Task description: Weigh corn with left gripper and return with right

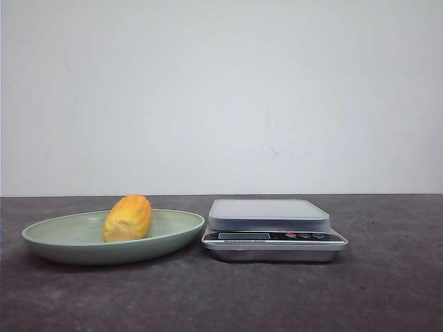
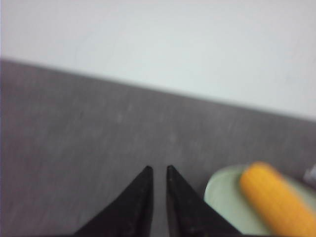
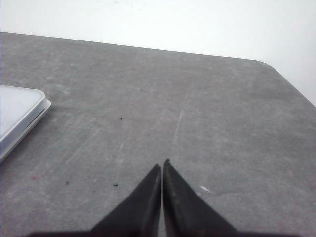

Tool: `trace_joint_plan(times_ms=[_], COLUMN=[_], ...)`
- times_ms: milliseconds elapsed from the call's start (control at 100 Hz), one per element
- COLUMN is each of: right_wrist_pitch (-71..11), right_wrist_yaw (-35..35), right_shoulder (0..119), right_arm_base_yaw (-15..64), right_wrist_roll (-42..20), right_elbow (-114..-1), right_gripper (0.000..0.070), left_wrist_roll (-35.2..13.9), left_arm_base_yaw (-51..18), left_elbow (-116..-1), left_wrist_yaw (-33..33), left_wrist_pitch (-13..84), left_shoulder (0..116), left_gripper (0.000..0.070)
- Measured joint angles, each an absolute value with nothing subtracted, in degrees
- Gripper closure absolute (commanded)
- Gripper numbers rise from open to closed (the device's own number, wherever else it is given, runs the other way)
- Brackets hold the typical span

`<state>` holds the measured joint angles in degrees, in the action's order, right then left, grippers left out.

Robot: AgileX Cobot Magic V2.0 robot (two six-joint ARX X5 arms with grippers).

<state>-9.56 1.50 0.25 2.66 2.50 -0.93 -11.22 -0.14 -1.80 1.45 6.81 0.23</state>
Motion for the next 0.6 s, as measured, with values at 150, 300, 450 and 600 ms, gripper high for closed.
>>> trace_joint_plan(times_ms=[150, 300, 450, 600], right_wrist_pitch=[-9.56, -9.61, -9.58, -9.58], right_wrist_yaw=[1.50, 1.50, 1.50, 1.50], right_shoulder=[0.25, 0.25, 0.25, 0.25], right_arm_base_yaw=[2.66, 2.66, 2.66, 2.66], right_wrist_roll=[2.50, 2.50, 2.50, 2.52], right_elbow=[-0.93, -0.93, -0.93, -0.93], right_gripper=[0.0693, 0.0693, 0.0693, 0.0693], left_wrist_roll=[-9.69, -6.22, -1.45, -0.58], left_arm_base_yaw=[-0.27, -0.45, -0.45, -0.45], left_elbow=[-1.80, -1.80, -1.80, -1.80], left_wrist_yaw=[1.45, 1.41, 1.26, 1.30], left_wrist_pitch=[10.44, 10.44, 10.44, 10.44], left_shoulder=[0.34, 0.23, 0.23, 0.23], left_gripper=[0.0700, 0.0700, 0.0700, 0.0700])
